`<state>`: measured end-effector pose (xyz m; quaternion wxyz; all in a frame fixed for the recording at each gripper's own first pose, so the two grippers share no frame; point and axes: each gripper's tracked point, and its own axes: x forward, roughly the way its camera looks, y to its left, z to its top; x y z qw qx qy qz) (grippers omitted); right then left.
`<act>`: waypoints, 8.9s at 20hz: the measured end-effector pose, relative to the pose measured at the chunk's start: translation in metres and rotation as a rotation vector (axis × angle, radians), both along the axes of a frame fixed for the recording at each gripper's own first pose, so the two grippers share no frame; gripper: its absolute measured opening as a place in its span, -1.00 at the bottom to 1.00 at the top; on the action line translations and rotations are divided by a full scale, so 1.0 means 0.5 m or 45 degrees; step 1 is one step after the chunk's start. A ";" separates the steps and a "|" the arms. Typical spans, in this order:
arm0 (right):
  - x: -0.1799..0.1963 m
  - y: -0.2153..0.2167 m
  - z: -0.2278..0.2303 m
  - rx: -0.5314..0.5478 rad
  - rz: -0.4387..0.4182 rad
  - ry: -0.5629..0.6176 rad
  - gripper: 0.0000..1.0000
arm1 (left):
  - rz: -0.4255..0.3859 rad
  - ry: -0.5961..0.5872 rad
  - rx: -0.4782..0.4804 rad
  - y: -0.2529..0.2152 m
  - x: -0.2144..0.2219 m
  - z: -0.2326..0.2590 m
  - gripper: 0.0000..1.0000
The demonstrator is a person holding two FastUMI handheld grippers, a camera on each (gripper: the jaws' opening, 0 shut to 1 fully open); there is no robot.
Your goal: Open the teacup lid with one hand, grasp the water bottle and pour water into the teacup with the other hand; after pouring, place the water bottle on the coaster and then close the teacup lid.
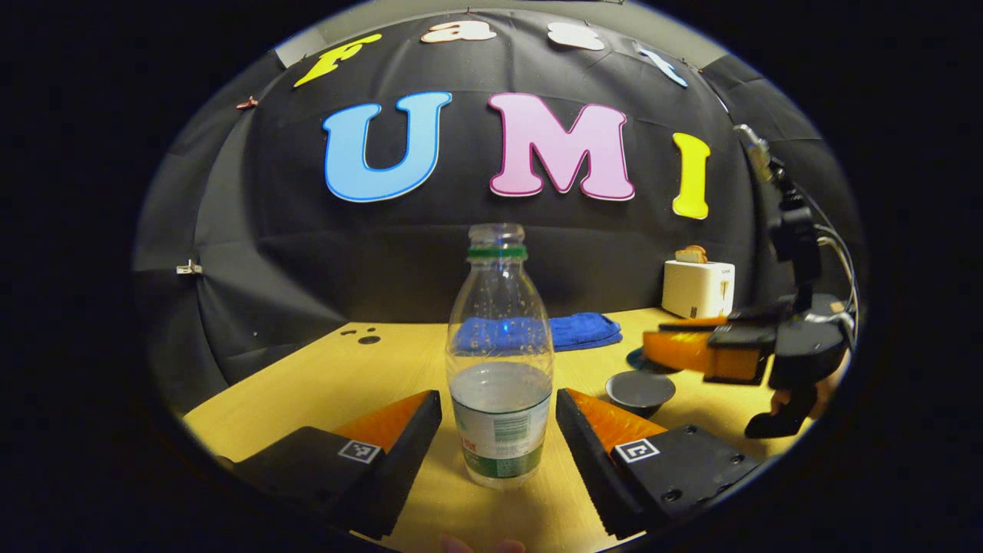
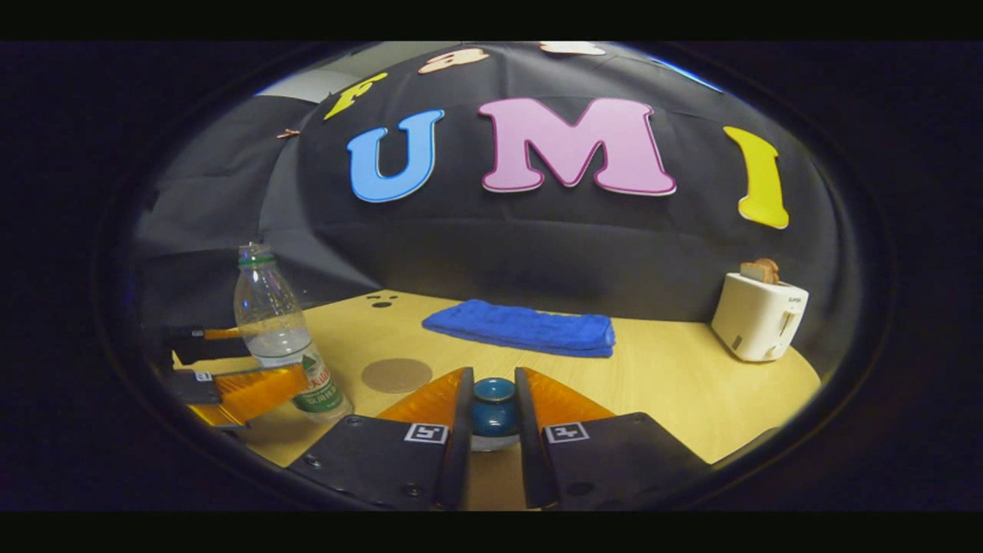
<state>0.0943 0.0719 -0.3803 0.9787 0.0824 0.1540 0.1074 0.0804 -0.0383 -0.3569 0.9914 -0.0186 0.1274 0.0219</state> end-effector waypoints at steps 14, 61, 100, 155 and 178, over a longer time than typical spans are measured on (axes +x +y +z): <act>-0.045 -0.217 0.044 -0.086 -0.184 -0.057 -0.39 | 0.017 0.098 0.287 0.024 0.017 -0.007 0.54; -0.123 -0.391 -0.020 -0.207 -0.258 -0.036 -0.30 | -0.306 0.168 2.150 0.037 0.149 -0.005 0.53; -0.135 -0.422 -0.020 -0.258 -0.280 -0.081 -0.39 | -0.358 -0.246 2.590 -0.003 0.214 0.112 0.53; -0.099 -0.362 -0.028 -0.228 -0.209 -0.079 -0.39 | -0.010 0.107 -0.209 0.056 0.237 -0.033 0.55; -0.036 -0.048 -0.003 0.116 -0.032 -0.071 -0.30 | -0.082 0.225 -0.165 0.032 0.065 -0.088 0.87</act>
